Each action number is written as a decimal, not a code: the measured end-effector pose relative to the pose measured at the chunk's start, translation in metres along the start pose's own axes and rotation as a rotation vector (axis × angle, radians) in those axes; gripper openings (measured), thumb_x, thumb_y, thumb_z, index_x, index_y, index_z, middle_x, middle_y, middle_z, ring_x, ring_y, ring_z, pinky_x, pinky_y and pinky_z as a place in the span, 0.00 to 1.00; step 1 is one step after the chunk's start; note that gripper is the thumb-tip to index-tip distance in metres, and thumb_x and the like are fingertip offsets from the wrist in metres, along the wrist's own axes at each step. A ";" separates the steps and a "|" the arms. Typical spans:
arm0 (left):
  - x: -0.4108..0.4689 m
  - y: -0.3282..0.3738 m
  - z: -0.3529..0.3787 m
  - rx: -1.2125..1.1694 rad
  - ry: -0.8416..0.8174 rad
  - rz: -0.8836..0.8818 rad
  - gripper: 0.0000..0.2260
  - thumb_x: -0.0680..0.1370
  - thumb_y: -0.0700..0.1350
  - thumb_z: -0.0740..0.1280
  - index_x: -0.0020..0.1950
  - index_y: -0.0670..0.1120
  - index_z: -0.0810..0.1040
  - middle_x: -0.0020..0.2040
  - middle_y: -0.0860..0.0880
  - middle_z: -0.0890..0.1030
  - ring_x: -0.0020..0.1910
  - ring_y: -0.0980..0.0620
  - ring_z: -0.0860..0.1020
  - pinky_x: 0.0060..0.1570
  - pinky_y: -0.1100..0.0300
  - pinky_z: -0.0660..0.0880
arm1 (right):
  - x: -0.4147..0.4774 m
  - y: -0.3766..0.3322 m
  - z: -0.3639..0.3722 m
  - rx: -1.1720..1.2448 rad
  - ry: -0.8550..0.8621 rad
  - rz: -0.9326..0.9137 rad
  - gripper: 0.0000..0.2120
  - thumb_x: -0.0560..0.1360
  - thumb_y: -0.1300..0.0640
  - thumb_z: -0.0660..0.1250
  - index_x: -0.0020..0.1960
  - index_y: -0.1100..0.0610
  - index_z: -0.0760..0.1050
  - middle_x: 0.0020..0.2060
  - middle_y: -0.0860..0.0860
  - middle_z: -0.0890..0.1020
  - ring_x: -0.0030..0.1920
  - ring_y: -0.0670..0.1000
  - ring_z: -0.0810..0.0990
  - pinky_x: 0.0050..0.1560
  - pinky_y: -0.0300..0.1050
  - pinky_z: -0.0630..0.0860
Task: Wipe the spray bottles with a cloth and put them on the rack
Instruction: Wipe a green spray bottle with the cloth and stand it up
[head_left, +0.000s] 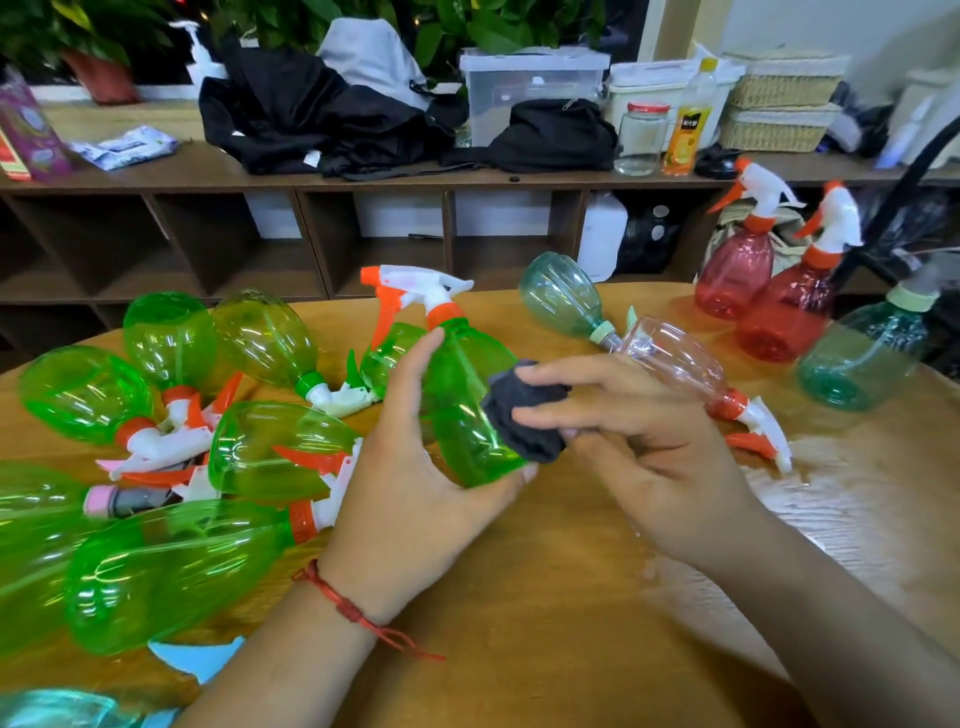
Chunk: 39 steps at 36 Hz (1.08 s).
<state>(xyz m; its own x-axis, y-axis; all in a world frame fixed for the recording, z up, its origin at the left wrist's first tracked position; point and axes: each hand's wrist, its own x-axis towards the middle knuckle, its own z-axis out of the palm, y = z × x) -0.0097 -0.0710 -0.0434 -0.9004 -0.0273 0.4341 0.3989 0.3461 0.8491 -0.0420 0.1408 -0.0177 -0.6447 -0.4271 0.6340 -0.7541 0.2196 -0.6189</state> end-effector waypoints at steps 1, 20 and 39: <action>0.000 0.000 0.000 -0.023 -0.001 -0.005 0.51 0.66 0.45 0.87 0.82 0.57 0.63 0.71 0.63 0.76 0.72 0.53 0.77 0.70 0.44 0.77 | 0.000 0.000 0.001 -0.034 -0.020 -0.029 0.13 0.81 0.67 0.66 0.59 0.58 0.86 0.65 0.52 0.83 0.66 0.59 0.79 0.66 0.55 0.75; -0.012 0.015 0.004 0.077 -0.219 0.100 0.53 0.63 0.58 0.86 0.82 0.63 0.60 0.77 0.70 0.67 0.78 0.63 0.68 0.74 0.66 0.67 | 0.006 0.009 -0.002 0.629 0.145 0.327 0.19 0.83 0.67 0.59 0.61 0.54 0.86 0.68 0.55 0.82 0.72 0.57 0.77 0.70 0.51 0.76; 0.002 -0.009 -0.001 0.022 0.045 -0.017 0.50 0.66 0.57 0.84 0.83 0.62 0.61 0.78 0.51 0.73 0.76 0.46 0.74 0.72 0.42 0.75 | -0.002 0.003 0.003 0.060 -0.013 0.005 0.14 0.80 0.70 0.66 0.61 0.62 0.84 0.66 0.58 0.80 0.68 0.59 0.79 0.68 0.58 0.76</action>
<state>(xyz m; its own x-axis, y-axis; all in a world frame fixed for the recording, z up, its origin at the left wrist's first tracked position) -0.0153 -0.0754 -0.0498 -0.8982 -0.0751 0.4331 0.3792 0.3659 0.8499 -0.0429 0.1395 -0.0219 -0.6463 -0.4379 0.6249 -0.7419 0.1691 -0.6488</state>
